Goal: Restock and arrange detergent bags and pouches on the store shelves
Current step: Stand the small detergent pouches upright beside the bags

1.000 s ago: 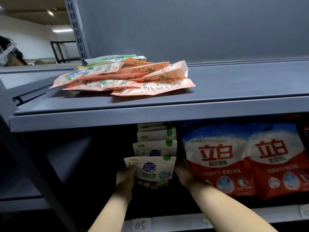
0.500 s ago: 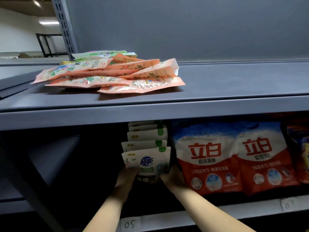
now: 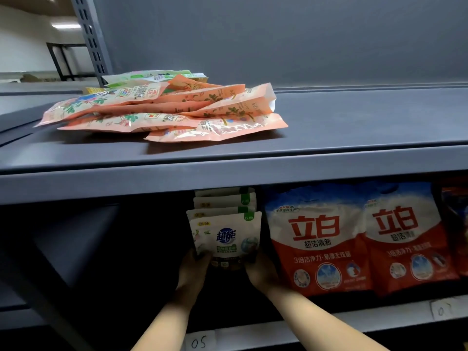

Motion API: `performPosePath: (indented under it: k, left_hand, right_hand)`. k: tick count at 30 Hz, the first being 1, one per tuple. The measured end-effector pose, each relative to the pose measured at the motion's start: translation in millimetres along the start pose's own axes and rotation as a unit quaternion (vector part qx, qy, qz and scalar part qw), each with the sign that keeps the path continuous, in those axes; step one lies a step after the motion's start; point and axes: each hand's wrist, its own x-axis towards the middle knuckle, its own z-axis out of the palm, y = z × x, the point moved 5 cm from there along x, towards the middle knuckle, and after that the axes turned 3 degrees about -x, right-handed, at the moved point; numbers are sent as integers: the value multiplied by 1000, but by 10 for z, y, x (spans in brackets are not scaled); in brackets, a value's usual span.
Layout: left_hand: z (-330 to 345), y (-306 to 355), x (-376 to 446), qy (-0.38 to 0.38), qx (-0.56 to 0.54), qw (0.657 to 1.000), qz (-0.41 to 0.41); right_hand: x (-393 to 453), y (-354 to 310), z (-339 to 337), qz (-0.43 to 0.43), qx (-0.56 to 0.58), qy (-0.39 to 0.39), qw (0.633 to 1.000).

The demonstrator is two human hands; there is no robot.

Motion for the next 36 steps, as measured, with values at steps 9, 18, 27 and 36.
performPosePath:
  k: [9, 18, 27, 36]
  left_hand:
    - [-111, -160, 23, -13, 81, 996, -43]
    - [-150, 68, -149, -68, 180, 979, -61]
    - [-228, 897, -753, -38, 463, 885, -29]
    - [-556, 2351, -1706, 171, 348, 896, 214]
  right_hand:
    - [-83, 41, 28, 0, -73, 4, 997]
    - [-275, -63, -126, 57, -105, -17, 993]
    - [-896, -761, -772, -74, -342, -111, 930]
    - [-1632, -1812, -1515, -268, -279, -1, 922]
